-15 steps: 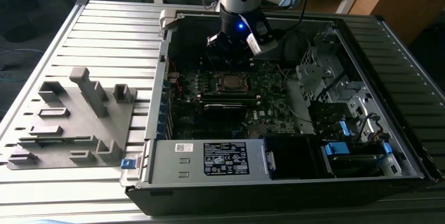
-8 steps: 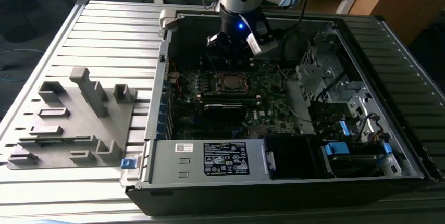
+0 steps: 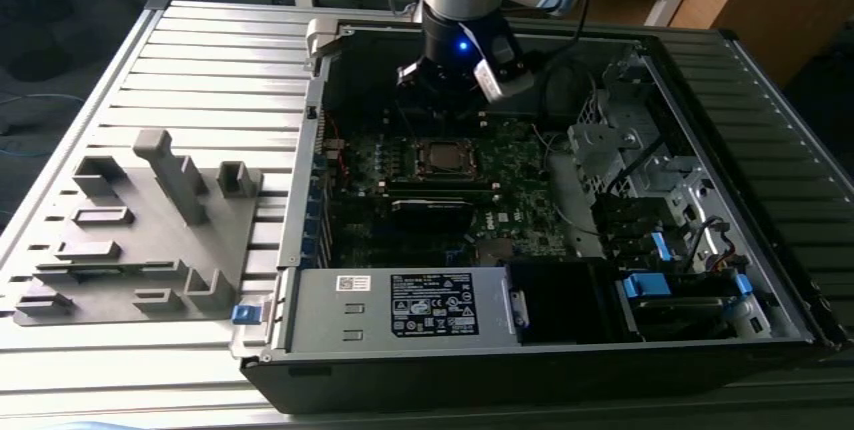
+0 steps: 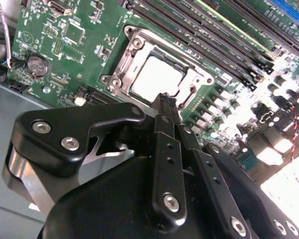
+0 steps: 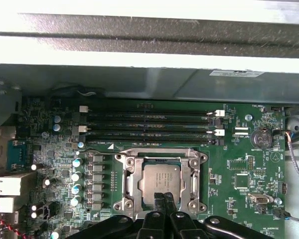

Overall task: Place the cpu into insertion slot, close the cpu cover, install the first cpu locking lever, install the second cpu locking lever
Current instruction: 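Install the first cpu locking lever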

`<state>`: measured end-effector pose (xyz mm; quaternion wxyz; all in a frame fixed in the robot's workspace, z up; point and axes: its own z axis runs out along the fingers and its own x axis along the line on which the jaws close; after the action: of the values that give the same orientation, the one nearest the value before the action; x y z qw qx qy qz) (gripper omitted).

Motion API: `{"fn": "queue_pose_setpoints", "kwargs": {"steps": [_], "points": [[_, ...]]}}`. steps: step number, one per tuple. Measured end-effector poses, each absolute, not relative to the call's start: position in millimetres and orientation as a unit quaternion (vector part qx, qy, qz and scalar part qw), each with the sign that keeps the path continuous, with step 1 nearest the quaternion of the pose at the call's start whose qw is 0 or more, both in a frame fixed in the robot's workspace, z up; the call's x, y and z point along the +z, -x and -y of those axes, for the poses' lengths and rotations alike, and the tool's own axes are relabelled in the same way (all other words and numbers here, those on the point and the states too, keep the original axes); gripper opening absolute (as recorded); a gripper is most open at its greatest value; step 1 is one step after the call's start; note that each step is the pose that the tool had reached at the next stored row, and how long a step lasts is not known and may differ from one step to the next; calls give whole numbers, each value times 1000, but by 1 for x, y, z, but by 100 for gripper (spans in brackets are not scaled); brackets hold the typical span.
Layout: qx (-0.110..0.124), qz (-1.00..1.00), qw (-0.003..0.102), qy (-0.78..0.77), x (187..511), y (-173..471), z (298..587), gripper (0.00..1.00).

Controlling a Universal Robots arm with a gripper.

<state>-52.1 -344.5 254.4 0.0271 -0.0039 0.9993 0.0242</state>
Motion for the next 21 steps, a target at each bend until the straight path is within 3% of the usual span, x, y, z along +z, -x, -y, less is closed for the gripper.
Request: {"fn": "queue_pose_setpoints", "kwargs": {"steps": [21], "points": [[24, -999, 27, 4, 261, 62, 344, 11]]}}
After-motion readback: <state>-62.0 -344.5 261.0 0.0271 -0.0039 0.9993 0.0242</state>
